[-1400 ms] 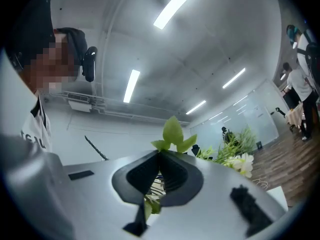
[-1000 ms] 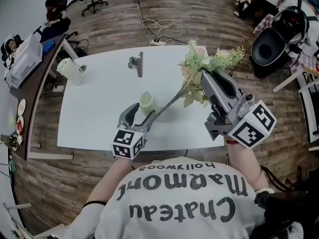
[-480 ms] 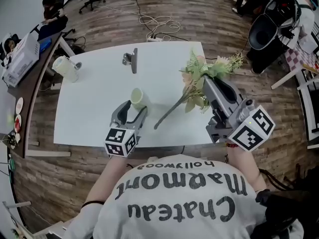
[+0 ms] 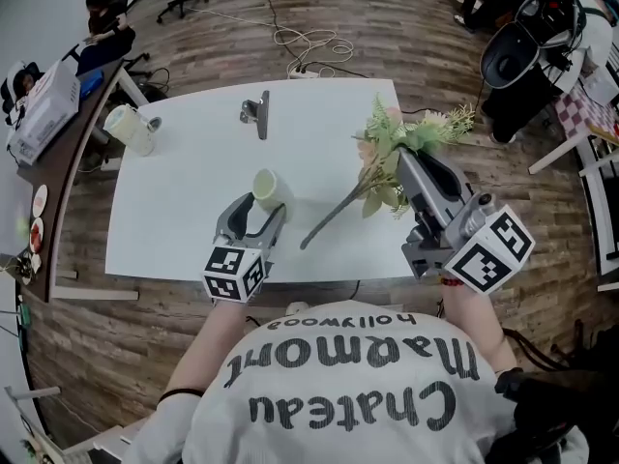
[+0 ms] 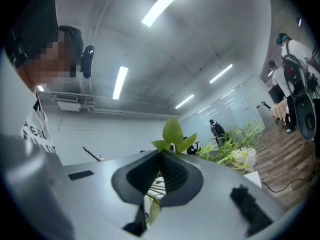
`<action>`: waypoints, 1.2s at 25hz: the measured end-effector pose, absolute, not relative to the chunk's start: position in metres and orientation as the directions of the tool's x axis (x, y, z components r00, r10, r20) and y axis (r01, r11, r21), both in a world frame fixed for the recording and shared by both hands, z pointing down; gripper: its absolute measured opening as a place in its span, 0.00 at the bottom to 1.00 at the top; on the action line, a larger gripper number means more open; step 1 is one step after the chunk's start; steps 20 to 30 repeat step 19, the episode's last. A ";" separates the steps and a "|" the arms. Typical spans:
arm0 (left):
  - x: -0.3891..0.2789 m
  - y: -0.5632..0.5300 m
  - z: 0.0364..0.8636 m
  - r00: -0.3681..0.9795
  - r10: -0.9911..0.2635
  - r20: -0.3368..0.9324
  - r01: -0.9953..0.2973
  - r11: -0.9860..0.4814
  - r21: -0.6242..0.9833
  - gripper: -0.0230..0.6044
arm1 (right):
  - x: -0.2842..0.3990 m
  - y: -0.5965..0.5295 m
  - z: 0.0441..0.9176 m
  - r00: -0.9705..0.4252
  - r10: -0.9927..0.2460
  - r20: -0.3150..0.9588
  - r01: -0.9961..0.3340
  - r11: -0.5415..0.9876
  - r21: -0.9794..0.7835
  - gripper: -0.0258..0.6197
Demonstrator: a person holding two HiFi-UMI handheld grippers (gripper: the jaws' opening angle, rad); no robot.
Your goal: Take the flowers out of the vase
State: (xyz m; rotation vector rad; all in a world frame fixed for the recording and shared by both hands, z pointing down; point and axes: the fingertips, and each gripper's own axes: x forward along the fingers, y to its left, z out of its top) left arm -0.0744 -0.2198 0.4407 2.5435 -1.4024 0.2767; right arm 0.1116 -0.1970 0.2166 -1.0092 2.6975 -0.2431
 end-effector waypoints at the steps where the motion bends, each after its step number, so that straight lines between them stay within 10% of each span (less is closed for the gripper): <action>1: -0.074 -0.219 0.441 0.526 -0.807 0.270 -0.849 -0.519 0.103 0.45 | 0.112 -0.197 0.217 -0.729 -0.663 -0.173 -0.621 0.746 -0.241 0.07; 30: -0.076 -0.214 0.438 0.525 -0.806 0.272 -0.849 -0.520 0.096 0.45 | 0.113 -0.189 0.215 -0.723 -0.670 -0.169 -0.629 0.739 -0.240 0.07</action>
